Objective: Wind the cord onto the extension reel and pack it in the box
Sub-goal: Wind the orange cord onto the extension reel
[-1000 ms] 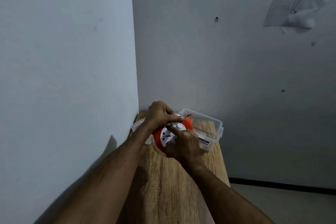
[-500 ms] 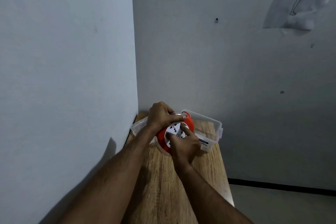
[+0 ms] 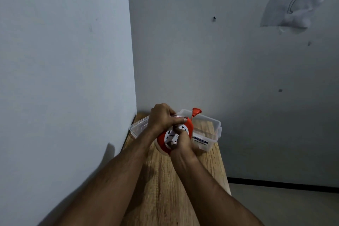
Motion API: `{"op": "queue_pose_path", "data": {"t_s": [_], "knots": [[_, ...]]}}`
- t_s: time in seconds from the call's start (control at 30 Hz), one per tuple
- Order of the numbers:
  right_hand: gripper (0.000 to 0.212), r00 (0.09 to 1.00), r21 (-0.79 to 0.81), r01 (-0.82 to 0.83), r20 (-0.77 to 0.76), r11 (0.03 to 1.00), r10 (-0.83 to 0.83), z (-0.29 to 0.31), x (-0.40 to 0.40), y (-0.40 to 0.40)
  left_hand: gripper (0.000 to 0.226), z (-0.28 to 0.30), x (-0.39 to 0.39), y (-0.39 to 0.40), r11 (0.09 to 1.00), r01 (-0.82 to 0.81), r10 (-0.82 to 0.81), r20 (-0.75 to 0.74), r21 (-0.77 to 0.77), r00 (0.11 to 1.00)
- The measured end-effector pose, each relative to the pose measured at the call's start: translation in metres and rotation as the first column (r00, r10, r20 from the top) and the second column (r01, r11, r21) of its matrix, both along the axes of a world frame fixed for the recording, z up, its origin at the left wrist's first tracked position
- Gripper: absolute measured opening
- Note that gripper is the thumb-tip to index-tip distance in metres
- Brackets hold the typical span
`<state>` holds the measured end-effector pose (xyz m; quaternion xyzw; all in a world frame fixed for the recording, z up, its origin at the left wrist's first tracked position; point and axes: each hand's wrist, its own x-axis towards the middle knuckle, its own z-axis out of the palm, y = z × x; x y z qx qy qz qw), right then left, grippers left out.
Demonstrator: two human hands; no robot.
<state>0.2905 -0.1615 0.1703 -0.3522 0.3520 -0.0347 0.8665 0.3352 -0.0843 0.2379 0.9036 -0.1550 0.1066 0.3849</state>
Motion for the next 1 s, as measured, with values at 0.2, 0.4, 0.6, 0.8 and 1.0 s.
{"op": "queue_pose_path", "data": {"t_s": [0.2, 0.4, 0.6, 0.8, 1.0], "knots": [[0.036, 0.961, -0.927, 0.214, 0.256, 0.307, 0.103, 0.029, -0.057, -0.014, 0.052, -0.001, 0.007, 0.015, 0.999, -0.027, 0.025, -0.065, -0.029, 0.998], [0.059, 0.659, -0.431, 0.551, -0.301, -0.714, 0.69, 0.028, -0.053, -0.063, 0.048, 0.005, 0.012, 0.022, 0.999, 0.022, -0.027, -0.13, -0.04, 0.991], [0.07, 0.697, -0.185, 0.471, -0.521, -0.862, 0.493, 0.04, -0.041, -0.069, 0.041, 0.009, 0.009, 0.019, 0.996, 0.091, -0.093, -0.144, -0.023, 0.985], [0.053, 0.687, -0.127, 0.517, -0.528, -0.847, 0.499, 0.043, -0.032, -0.066, 0.04, 0.009, 0.005, 0.018, 0.994, 0.104, -0.1, -0.106, 0.029, 0.989], [0.061, 0.708, -0.064, 0.467, -0.57, -0.882, 0.417, 0.047, -0.028, -0.057, 0.039, 0.008, 0.007, 0.019, 0.994, 0.096, -0.092, -0.074, 0.046, 0.993]]}}
